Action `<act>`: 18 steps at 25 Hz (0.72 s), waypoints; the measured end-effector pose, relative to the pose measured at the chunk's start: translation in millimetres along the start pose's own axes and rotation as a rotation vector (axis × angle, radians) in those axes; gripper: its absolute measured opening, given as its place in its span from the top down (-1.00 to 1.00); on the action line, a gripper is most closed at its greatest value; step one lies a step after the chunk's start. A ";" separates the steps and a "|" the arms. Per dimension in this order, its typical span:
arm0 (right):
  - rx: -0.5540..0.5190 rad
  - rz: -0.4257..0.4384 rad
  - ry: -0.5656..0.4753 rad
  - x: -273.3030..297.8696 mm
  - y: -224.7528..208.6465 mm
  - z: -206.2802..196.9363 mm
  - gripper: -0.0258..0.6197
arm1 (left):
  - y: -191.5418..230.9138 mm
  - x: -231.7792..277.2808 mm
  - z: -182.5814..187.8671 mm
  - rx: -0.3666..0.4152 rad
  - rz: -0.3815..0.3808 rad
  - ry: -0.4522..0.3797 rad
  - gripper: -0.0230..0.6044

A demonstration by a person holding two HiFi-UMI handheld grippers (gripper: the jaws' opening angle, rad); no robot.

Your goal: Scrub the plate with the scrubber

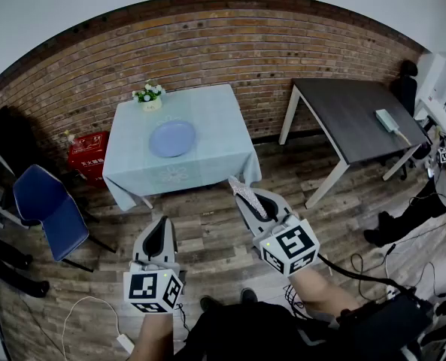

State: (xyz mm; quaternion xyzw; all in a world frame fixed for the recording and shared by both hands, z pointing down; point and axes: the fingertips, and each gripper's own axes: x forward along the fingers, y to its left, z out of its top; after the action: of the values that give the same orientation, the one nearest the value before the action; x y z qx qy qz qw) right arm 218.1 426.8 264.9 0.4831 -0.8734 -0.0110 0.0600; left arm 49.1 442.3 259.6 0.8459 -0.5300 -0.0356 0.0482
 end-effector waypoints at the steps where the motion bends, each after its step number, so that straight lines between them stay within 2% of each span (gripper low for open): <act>1: -0.003 0.000 0.000 0.9 1.1 1.4 0.73 | 2.1 0.9 0.6 0.001 0.004 0.003 0.89; 7: -0.020 0.001 0.001 2.7 4.0 5.5 0.73 | 5.6 1.8 3.2 0.003 0.010 0.004 0.89; 12: 0.040 0.010 -0.018 7.1 5.9 5.0 0.73 | 12.5 -0.2 1.1 0.004 0.011 0.004 0.89; 18: 0.027 0.003 -0.028 18.0 15.9 10.7 0.73 | 27.3 -3.4 -0.3 0.002 0.004 0.002 0.89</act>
State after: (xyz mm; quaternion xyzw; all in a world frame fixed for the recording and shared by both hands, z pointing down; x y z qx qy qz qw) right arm 194.0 419.6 257.2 0.4823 -0.8750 -0.0059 0.0415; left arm 23.2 433.5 263.2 0.8449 -0.5317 -0.0341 0.0481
